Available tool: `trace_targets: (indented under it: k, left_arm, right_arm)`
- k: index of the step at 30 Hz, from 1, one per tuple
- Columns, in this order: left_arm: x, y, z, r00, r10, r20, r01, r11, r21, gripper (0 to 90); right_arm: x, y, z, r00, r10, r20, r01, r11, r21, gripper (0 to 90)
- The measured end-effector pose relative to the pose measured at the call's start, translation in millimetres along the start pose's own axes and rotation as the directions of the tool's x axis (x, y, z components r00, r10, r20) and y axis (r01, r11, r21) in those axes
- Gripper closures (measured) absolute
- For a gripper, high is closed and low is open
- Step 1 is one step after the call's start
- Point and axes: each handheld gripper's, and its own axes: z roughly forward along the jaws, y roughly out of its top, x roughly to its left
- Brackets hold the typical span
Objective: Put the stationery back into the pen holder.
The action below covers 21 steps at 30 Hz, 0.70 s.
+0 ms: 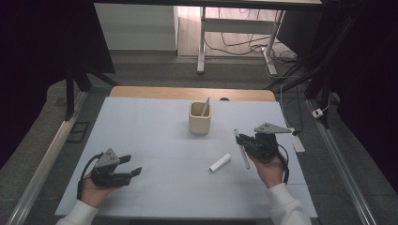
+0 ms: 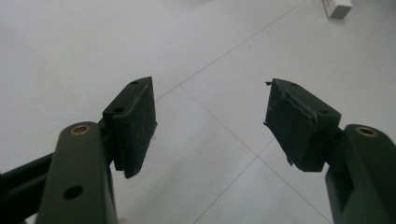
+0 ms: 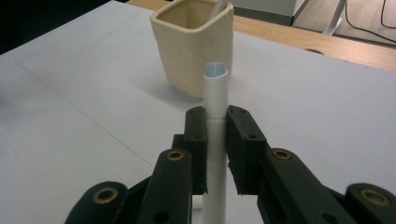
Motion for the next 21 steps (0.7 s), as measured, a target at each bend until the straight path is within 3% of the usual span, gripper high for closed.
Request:
trace_targets:
  k: [21]
  left_arm:
    - [-0.6,0.3,1.0,1.0000,0.001,-0.001,-0.001,1.0000,0.005,30.7]
  right_arm:
    - [-4.4,15.1,5.6,0.9994,0.031,-0.016,-0.032,0.996,-0.086,77.7]
